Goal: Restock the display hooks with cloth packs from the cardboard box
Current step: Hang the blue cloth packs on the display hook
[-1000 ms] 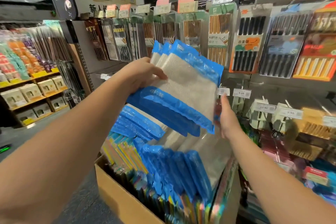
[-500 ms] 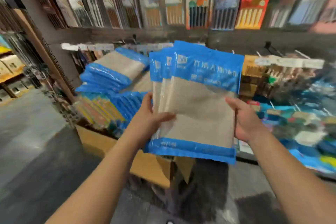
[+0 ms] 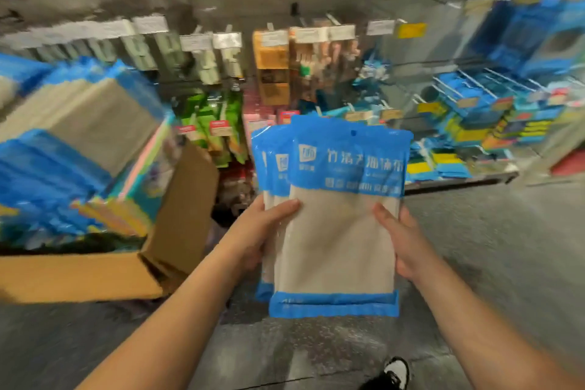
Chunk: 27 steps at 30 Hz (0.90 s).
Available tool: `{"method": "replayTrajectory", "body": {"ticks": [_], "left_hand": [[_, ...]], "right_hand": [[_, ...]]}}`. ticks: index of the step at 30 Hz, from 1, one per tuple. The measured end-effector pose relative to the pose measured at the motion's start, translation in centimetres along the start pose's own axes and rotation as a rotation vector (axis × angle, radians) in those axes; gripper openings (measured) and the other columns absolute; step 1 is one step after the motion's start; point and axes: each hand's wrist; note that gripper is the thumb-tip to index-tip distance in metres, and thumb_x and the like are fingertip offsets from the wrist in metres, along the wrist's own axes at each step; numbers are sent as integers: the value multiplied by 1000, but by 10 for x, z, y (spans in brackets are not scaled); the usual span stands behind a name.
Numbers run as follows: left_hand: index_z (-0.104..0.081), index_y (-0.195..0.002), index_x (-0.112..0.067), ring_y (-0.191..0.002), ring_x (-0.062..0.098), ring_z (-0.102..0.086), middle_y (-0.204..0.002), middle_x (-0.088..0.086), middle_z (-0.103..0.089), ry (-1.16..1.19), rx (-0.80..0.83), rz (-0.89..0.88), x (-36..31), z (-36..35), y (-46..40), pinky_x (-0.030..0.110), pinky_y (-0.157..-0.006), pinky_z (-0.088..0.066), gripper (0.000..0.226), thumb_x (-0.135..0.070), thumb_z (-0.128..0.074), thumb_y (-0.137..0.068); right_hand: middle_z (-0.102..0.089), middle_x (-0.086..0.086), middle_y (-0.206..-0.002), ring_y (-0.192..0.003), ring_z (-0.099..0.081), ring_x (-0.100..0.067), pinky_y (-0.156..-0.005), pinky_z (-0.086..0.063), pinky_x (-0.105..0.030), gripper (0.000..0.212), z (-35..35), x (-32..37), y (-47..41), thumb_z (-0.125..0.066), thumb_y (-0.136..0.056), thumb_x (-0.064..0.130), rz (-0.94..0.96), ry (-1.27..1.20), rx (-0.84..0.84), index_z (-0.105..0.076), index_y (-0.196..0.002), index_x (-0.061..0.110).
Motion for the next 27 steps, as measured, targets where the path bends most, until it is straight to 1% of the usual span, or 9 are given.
{"method": "replayTrajectory", "body": {"ticks": [5,9,13,15,19,21,23,24,27], "left_hand": [[-68,-115,-15,-85,20,-75,-101,8,-77,-43,103,99,28,-135,-81,30,-70,-60,42,-19,-76,-73],[-70,-110,-17,-84,19,-75,-98,6,-78,-77,155,129,44,-250,-144,31,-71,-59,38,-25,-72,-73],[-73,-98,-15,-76,19,-75,-89,7,-78,-75,204,134,57,-344,-201,33,-71,-61,19,-18,-69,-80],[-72,-101,-14,-80,21,-74,-92,8,-78,-59,208,148,63,-377,-228,34,-74,-61,19,-18,-71,-83],[-68,-116,-12,-88,22,-74,-102,9,-77,-51,261,156,69,-423,-288,36,-75,-60,40,-21,-78,-78],[-68,-114,-14,-87,21,-74,-101,8,-77,-46,277,141,69,-441,-320,34,-72,-60,37,-20,-77,-78],[-69,-112,-15,-90,22,-74,-103,8,-77,-54,292,116,69,-459,-355,35,-74,-60,37,-23,-71,-76],[-69,-112,-16,-91,22,-74,-104,9,-77,-60,299,100,68,-471,-377,36,-76,-59,37,-23,-70,-76],[-70,-108,-16,-88,21,-74,-100,7,-77,-97,306,60,61,-504,-442,35,-76,-61,35,-21,-70,-74]], "right_hand": [[-76,0,-93,-80,-73,-17,-61,-59,-33,28,139,55,-31,-62,-91,18,51,-33,-113,-57,-117,28],[-76,-6,-100,-89,-74,-23,-66,-60,-37,45,245,114,-48,-69,-77,26,59,-69,-169,-61,-121,20],[-76,-8,-101,-88,-74,-25,-65,-60,-36,25,331,157,-67,-61,-93,20,64,-111,-219,-64,-117,17],[-76,-6,-101,-88,-74,-22,-65,-59,-34,23,367,174,-81,-58,-96,25,44,-101,-257,-64,-117,18],[-71,-10,-118,-101,-70,-22,-92,-53,-40,49,425,222,-129,-62,-84,46,80,-13,-317,-64,-123,16],[-69,-8,-119,-96,-70,-16,-87,-55,-38,42,445,258,-162,-66,-80,44,177,-5,-354,-65,-115,20],[-70,-2,-120,-102,-70,-18,-90,-55,-42,50,460,295,-199,-73,-71,46,237,10,-348,-65,-114,23],[-71,-1,-119,-105,-69,-20,-90,-56,-44,50,469,312,-220,-73,-74,45,251,19,-331,-64,-118,22],[-74,-1,-110,-99,-71,-22,-79,-61,-42,24,496,349,-287,-61,-96,26,262,20,-332,-63,-119,20]]}}
Point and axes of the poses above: each hand's wrist, its own y-axis away from the middle knuckle, its own z-axis out of the back of the hand, x = y × z
